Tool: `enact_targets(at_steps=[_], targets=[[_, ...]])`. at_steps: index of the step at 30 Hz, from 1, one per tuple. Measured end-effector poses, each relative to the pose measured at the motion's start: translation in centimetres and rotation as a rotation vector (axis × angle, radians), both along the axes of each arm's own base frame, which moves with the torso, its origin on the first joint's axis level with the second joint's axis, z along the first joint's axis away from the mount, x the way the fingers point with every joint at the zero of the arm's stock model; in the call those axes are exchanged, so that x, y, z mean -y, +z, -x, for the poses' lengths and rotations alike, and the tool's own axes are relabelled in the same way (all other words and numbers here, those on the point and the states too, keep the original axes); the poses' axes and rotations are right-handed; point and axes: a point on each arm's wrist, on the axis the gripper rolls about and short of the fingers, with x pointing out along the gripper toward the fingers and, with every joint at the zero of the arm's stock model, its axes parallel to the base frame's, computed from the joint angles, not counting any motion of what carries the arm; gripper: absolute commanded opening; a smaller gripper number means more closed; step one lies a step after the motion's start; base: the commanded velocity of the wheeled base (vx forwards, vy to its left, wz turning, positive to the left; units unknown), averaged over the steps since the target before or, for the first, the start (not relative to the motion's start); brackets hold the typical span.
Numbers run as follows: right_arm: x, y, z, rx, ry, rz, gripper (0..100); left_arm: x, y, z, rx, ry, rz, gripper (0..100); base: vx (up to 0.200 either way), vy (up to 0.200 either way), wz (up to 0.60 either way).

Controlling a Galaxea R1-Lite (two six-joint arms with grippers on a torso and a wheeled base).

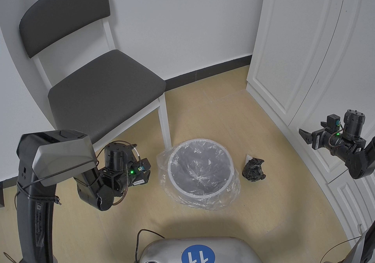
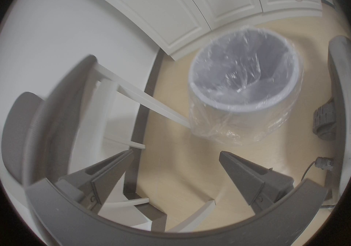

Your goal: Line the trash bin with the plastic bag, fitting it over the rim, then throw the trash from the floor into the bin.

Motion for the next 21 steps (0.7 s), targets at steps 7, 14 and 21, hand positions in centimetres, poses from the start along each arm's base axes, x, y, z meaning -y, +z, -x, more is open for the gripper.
enact_targets(at_steps=[7,14,21], targets=[[-0.4,0.0,1.9,0.003,0.013,0.016,100,0.7,3.5,3.5,0.118,-0.041,0.08,100,0.0,0.0,0.0],[-0.8,0.8,4.0,0.072,0.029,0.036,100,2.3,7.0,6.6,0.202,-0.093,0.226,100,0.0,0.0,0.0],[-3.0,2.7,7.9,0.146,0.11,0.066,100,3.4,10.7,9.4,0.249,-0.105,0.441,100,0.0,0.0,0.0]])
